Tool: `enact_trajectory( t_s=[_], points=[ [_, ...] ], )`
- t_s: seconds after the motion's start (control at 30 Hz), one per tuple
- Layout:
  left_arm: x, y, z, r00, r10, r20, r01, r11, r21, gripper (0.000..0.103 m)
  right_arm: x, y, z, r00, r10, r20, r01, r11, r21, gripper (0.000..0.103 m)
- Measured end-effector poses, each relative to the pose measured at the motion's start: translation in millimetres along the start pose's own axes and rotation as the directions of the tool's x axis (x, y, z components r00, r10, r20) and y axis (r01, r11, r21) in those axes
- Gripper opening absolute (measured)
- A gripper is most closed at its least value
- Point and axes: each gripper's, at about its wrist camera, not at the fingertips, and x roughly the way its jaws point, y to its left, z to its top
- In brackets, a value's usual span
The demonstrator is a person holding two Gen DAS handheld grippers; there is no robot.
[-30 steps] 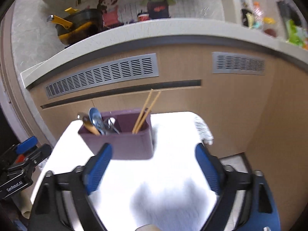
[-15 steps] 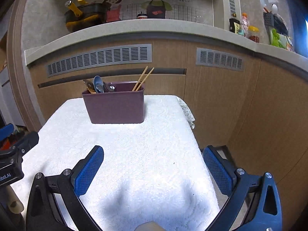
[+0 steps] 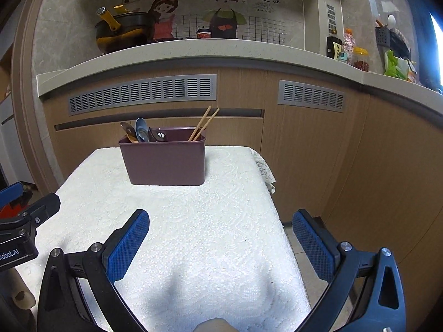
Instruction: Organize utensils
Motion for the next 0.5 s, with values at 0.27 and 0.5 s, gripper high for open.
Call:
enact_trajectory(
  t_s=[0.27, 0.5],
  points=[
    [1.6, -0.3, 0.6, 1.0, -0.004, -0.006, 0.004, 1.0, 0.0, 0.103, -1.9, 0.9, 0.2, 1.0, 0.001, 0.006, 0.0, 1.0, -0.002, 0.103],
    [0.2, -1.0, -0.1, 1.0, -0.006, -0.007, 0.006, 1.0, -0.001, 0.103, -2.2, 0.7, 0.3, 1.0, 0.0, 0.007, 0.0, 1.0, -0.002, 0.103]
  ],
)
